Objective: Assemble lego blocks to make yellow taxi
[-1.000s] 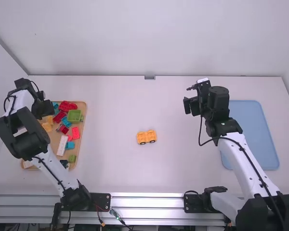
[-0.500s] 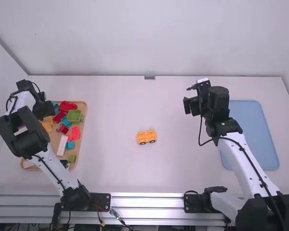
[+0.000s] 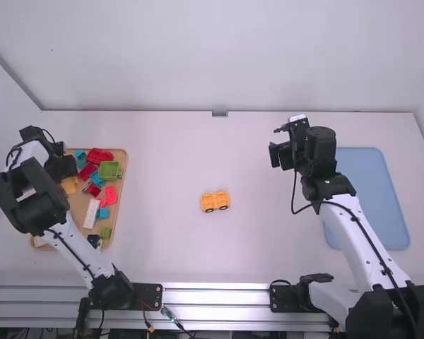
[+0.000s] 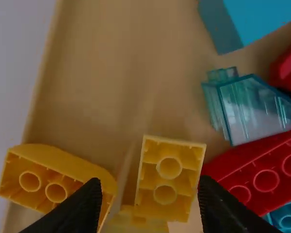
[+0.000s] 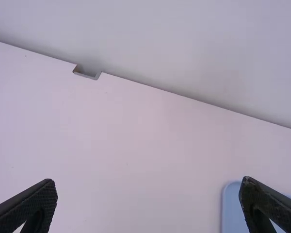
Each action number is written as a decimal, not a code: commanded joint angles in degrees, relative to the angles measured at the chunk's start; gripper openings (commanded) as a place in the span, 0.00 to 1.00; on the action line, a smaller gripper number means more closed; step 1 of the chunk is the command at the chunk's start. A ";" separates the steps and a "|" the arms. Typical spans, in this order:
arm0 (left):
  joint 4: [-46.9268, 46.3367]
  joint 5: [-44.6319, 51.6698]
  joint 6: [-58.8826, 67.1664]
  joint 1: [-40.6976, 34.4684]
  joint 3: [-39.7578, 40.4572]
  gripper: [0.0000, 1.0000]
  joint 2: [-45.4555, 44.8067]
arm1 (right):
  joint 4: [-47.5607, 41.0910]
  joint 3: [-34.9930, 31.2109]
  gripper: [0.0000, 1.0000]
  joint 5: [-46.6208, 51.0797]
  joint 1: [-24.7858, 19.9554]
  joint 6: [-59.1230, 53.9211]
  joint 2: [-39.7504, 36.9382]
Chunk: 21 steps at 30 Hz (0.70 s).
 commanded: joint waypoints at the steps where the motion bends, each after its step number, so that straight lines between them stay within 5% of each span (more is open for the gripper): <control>1: 0.72 0.79 0.83 -0.13 -2.27 0.53 0.42 | 0.02 2.14 0.99 -0.11 0.07 0.24 0.24; 21: 6.64 0.92 -7.89 -0.28 -7.48 0.48 0.42 | 0.42 2.14 0.99 -0.26 -0.28 0.24 0.24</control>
